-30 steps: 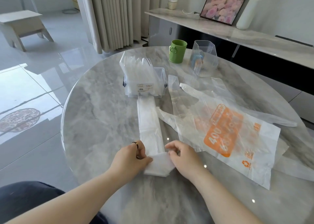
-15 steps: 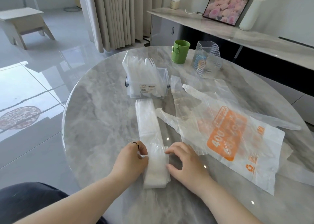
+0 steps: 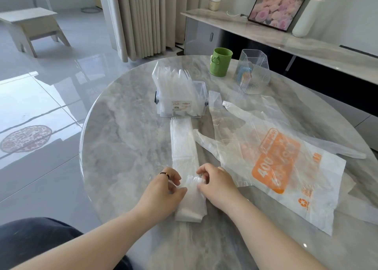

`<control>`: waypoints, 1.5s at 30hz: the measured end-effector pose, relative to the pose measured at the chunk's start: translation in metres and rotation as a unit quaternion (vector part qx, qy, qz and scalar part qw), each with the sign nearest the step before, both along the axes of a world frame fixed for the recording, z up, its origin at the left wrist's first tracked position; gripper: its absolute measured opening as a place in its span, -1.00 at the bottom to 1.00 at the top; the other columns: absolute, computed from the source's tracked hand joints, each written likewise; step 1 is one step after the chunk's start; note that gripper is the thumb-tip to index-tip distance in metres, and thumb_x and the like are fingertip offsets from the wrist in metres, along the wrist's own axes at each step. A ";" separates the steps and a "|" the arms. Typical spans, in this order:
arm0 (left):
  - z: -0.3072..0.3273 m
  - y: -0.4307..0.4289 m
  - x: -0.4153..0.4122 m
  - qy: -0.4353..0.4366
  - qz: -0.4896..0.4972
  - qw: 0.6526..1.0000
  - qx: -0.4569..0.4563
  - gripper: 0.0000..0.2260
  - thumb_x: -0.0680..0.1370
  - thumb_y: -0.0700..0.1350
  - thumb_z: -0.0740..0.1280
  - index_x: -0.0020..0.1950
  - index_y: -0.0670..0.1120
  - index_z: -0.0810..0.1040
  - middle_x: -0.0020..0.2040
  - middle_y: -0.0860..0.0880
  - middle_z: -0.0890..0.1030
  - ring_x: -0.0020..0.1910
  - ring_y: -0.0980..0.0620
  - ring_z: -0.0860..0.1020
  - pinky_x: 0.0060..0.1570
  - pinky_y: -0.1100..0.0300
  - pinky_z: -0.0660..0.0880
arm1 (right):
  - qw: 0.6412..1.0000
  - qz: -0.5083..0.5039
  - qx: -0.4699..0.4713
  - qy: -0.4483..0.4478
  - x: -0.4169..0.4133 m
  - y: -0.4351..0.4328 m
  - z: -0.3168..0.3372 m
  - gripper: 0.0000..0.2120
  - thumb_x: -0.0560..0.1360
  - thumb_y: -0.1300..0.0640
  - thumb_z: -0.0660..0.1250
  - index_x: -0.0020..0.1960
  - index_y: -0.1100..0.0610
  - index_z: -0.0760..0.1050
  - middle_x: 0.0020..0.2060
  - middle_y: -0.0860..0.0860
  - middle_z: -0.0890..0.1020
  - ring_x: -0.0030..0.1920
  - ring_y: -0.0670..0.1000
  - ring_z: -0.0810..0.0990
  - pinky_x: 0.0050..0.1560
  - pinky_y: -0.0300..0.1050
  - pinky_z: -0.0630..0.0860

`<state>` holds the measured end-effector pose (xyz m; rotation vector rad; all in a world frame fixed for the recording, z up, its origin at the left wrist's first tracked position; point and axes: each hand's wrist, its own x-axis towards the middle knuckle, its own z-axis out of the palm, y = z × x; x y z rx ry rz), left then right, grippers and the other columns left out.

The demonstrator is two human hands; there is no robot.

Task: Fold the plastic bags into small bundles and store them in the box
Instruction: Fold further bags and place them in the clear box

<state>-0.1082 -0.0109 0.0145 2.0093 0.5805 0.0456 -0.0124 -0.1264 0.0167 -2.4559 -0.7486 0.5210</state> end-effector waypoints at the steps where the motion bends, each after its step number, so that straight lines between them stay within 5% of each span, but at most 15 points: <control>1: -0.001 0.001 0.000 0.000 -0.009 1.000 0.001 -0.77 0.50 -0.15 0.32 -0.20 0.09 0.29 -0.21 0.11 0.46 -0.38 0.20 0.42 -0.38 0.51 0.35 | 1.000 -0.001 0.001 -0.004 0.000 0.001 0.001 -0.77 0.50 0.21 0.20 0.14 0.08 0.46 -0.32 -0.21 0.36 0.00 -0.10 0.32 0.07 -0.22 0.35; 8: -0.002 0.007 0.000 -0.008 -0.057 0.998 -0.011 -0.78 0.48 -0.19 0.31 -0.20 0.06 0.30 -0.24 0.08 0.41 -0.36 0.18 0.36 -0.32 0.45 0.35 | 0.999 0.034 0.035 -0.007 0.009 0.022 0.015 -0.88 0.51 0.22 0.24 -0.04 0.11 0.54 -0.32 -0.22 0.35 -0.01 -0.14 0.33 0.14 -0.25 0.35; 12: 0.002 0.012 -0.008 -0.030 -0.098 0.993 0.058 -0.80 0.47 -0.04 0.34 -0.23 0.12 0.33 -0.20 0.17 0.39 -0.31 0.21 0.39 -0.24 0.47 0.34 | 0.999 0.037 0.022 -0.007 0.017 0.033 0.008 -0.89 0.50 0.23 0.23 -0.08 0.08 0.51 -0.31 -0.19 0.43 -0.06 -0.11 0.39 0.05 -0.19 0.40; 15: 0.001 0.017 -0.016 -0.083 -0.217 0.947 0.220 -0.82 0.33 0.16 0.26 -0.12 0.18 0.48 -0.13 0.32 0.42 -0.12 0.29 0.39 -0.11 0.50 0.32 | 0.999 0.035 0.019 -0.005 0.020 0.034 0.004 -0.88 0.49 0.22 0.23 -0.15 0.02 0.41 -0.28 -0.14 0.47 -0.11 -0.10 0.44 -0.03 -0.22 0.39; 19: -0.012 0.019 -0.020 -0.176 -0.303 0.847 0.399 -0.72 0.23 0.09 0.35 -0.08 0.15 0.59 -0.10 0.22 0.60 -0.05 0.23 0.39 0.02 0.33 0.30 | 0.999 0.047 0.015 -0.003 0.024 0.034 0.002 -0.89 0.50 0.22 0.24 -0.15 0.03 0.40 -0.35 -0.23 0.40 -0.12 -0.11 0.45 -0.04 -0.24 0.40; 25: -0.013 0.016 -0.008 -0.200 -0.266 0.831 0.445 -0.59 -0.02 -0.07 0.62 -0.22 0.08 0.68 -0.18 0.14 0.66 -0.05 0.11 0.40 -0.01 0.24 0.30 | 0.999 0.041 0.019 -0.017 0.024 0.036 -0.001 -0.91 0.50 0.20 0.24 -0.01 0.09 0.47 -0.22 -0.13 0.49 -0.09 -0.08 0.45 -0.05 -0.23 0.38; 29: -0.018 0.017 -0.003 -0.197 -0.266 0.855 0.399 -0.75 0.05 -0.10 0.63 -0.37 0.09 0.66 -0.21 0.15 0.68 -0.10 0.11 0.65 0.05 0.22 0.37 | 0.994 0.038 0.007 -0.103 0.021 0.032 -0.009 -0.76 0.50 0.20 0.25 0.16 0.16 0.41 0.13 0.01 0.45 0.11 0.02 0.48 0.09 -0.14 0.42; 31: -0.020 0.020 -0.002 -0.216 -0.243 0.869 0.372 -0.95 0.28 -0.09 0.49 -0.35 0.06 0.67 -0.23 0.15 0.68 -0.18 0.14 0.67 0.07 0.23 0.39 | 0.979 0.050 0.038 -0.195 0.017 0.029 -0.014 -0.77 0.40 0.29 0.34 0.05 0.21 0.50 0.09 0.08 0.49 0.05 0.08 0.53 0.05 -0.09 0.50; 34: -0.019 0.021 -0.003 -0.225 -0.212 0.888 0.342 -0.55 0.60 0.04 0.07 -0.31 0.05 0.68 -0.26 0.18 0.68 -0.19 0.21 0.63 0.05 0.32 0.40 | 0.959 0.062 0.112 -0.251 0.014 0.019 -0.026 -0.92 0.25 0.26 0.32 -0.28 0.19 0.57 -0.20 0.08 0.64 -0.11 -0.05 0.51 -0.06 -0.28 0.46; 36: -0.018 0.021 -0.004 -0.232 -0.196 0.891 0.338 -0.43 0.63 0.10 -0.05 -0.29 0.03 0.68 -0.29 0.18 0.67 -0.23 0.23 0.60 0.02 0.35 0.40 | 0.965 0.081 0.128 -0.214 0.011 0.010 -0.030 -0.79 0.33 0.19 0.19 -0.30 0.20 0.59 -0.23 0.07 0.67 -0.10 -0.06 0.52 0.01 -0.32 0.36; 38: -0.014 0.018 -0.004 -0.241 -0.180 0.895 0.328 -0.54 0.60 0.06 0.06 -0.29 0.02 0.68 -0.33 0.19 0.66 -0.27 0.20 0.56 -0.07 0.38 0.42 | 0.977 0.093 0.120 -0.151 0.007 0.001 -0.027 -0.63 0.38 0.10 0.08 -0.17 0.24 0.63 -0.06 0.04 0.68 0.05 -0.03 0.60 0.10 -0.41 0.31; 40: -0.010 0.017 -0.004 -0.255 -0.155 0.897 0.325 -0.72 0.44 0.01 0.19 -0.29 0.03 0.68 -0.39 0.19 0.63 -0.28 0.16 0.51 -0.24 0.42 0.41 | 0.986 0.087 0.112 -0.088 0.004 -0.005 -0.019 -0.49 0.41 0.04 -0.02 0.11 0.25 0.57 0.20 -0.09 0.50 0.26 -0.21 0.35 0.21 -0.59 0.11; 42: -0.008 0.016 -0.005 -0.252 -0.137 0.910 0.300 -0.75 0.39 -0.01 0.20 -0.26 0.03 0.68 -0.42 0.17 0.62 -0.26 0.14 0.50 -0.30 0.44 0.40 | 0.990 0.108 0.081 -0.036 0.004 -0.011 -0.020 -0.58 0.49 0.27 0.00 0.26 0.20 0.46 0.31 -0.11 0.38 0.29 -0.29 0.18 0.16 -0.71 -0.06; 45: -0.003 0.017 -0.008 -0.257 -0.115 0.927 0.247 -0.73 0.48 0.13 0.17 -0.17 0.12 0.65 -0.36 0.16 0.64 -0.20 0.15 0.51 -0.29 0.42 0.43 | 0.991 0.099 0.094 0.011 -0.002 -0.017 -0.016 -0.49 0.43 0.49 0.05 0.30 0.16 0.40 0.32 0.03 0.42 0.32 -0.16 0.32 0.15 -0.66 0.07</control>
